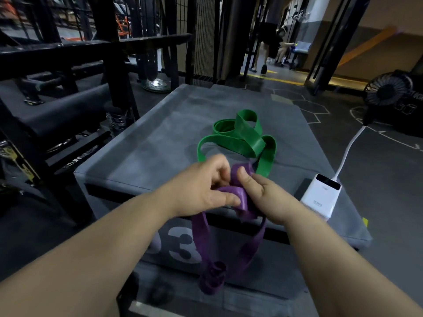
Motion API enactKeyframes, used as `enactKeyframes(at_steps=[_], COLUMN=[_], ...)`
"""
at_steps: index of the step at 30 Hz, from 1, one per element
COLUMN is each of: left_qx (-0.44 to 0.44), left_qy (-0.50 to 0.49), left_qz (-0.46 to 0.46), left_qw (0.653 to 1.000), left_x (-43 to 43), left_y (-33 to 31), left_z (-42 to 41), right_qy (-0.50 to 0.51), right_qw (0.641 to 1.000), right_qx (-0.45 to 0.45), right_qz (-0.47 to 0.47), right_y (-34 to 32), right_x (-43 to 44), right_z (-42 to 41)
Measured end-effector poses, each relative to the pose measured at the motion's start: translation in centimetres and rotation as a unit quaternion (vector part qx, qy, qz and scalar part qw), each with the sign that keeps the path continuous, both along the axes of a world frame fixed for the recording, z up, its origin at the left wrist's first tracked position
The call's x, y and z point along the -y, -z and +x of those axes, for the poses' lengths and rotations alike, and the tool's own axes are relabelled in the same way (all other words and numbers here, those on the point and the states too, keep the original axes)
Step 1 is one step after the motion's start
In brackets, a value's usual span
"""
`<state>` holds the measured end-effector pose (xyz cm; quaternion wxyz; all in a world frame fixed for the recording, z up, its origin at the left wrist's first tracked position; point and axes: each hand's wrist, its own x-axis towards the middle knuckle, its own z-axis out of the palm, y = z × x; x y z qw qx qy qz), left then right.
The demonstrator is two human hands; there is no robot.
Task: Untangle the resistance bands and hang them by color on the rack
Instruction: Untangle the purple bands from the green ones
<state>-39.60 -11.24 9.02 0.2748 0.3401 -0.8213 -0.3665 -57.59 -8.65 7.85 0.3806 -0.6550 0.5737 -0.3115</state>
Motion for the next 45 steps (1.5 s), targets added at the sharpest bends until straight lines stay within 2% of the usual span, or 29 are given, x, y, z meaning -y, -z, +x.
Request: enactKeyframes(at_steps=[2, 4, 7, 9, 11, 13, 15, 18, 23, 27, 30, 32, 34, 36, 39, 40, 42, 45], left_qx=[-0.004, -0.020, -0.017, -0.014, 0.003, 0.029, 0.025, -0.034, -0.111, -0.149, -0.193, -0.241, -0.274, -0.270, -0.183, -0.166, -0.167, -0.178], left_qy=[-0.021, -0.018, -0.018, -0.010, 0.000, 0.005, 0.021, 0.065, 0.119, 0.138, 0.176, 0.182, 0.178, 0.151, 0.072, 0.060, 0.055, 0.116], left_qz=[0.001, 0.020, 0.046, 0.037, 0.022, 0.029, 0.083, 0.181, 0.250, 0.284, 0.334, 0.376, 0.389, 0.369, 0.260, 0.242, 0.245, 0.259], left_qw=[1.000, 0.999, 0.999, 0.999, 1.000, 0.999, 0.996, 0.981, 0.954, 0.937, 0.906, 0.876, 0.861, 0.876, 0.945, 0.954, 0.954, 0.942], left_x=[0.6, 1.0, 1.2, 1.0, 0.9, 1.0, 1.4, 2.1, 2.9, 3.5, 3.3, 3.2, 3.2, 2.9, 2.3, 2.1, 1.5, 1.0], left_y=[-0.4, -0.7, -0.7, -0.9, -0.9, -1.0, -0.9, -0.4, 1.6, 2.1, 2.4, 2.8, 3.1, 2.9, 2.9, 3.1, 3.4, 4.0], left_z=[0.7, 1.3, 1.6, 1.5, 1.5, 1.5, 1.8, 2.2, 2.2, 2.4, 2.0, 1.4, 1.0, 0.7, 0.3, 0.1, -0.1, -0.5], right_qy=[-0.024, -0.057, -0.154, -0.227, -0.279, -0.300, -0.320, -0.361, -0.408, -0.424, -0.432, -0.436, -0.437, -0.430, -0.415, -0.407, -0.388, -0.360], right_qw=[0.998, 0.987, 0.944, 0.917, 0.907, 0.900, 0.891, 0.859, 0.803, 0.784, 0.776, 0.776, 0.781, 0.787, 0.782, 0.778, 0.772, 0.767], right_qx=[0.028, 0.112, 0.219, 0.215, 0.167, 0.158, 0.182, 0.235, 0.313, 0.357, 0.388, 0.395, 0.393, 0.393, 0.419, 0.435, 0.467, 0.502], right_qz=[0.059, 0.102, 0.193, 0.247, 0.269, 0.272, 0.264, 0.278, 0.302, 0.279, 0.246, 0.227, 0.211, 0.204, 0.201, 0.199, 0.188, 0.175], right_y=[0.4, 0.7, 1.2, 1.6, 2.0, 2.3, 2.4, 2.4, 2.0, 1.7, 1.5, 1.3, 1.2, 1.3, 1.5, 1.4, 1.2, 0.6], right_x=[-0.1, -0.5, -0.7, -0.4, -0.1, -0.3, -0.4, -0.5, -0.4, -0.2, -0.2, -0.1, 0.1, 0.3, 0.3, 0.3, 0.3, 0.6], right_z=[-0.3, -0.2, 0.1, 0.2, 0.5, 1.2, 1.7, 1.9, 1.9, 1.8, 1.6, 1.5, 1.2, 0.8, 0.5, 0.4, 0.2, 0.0])
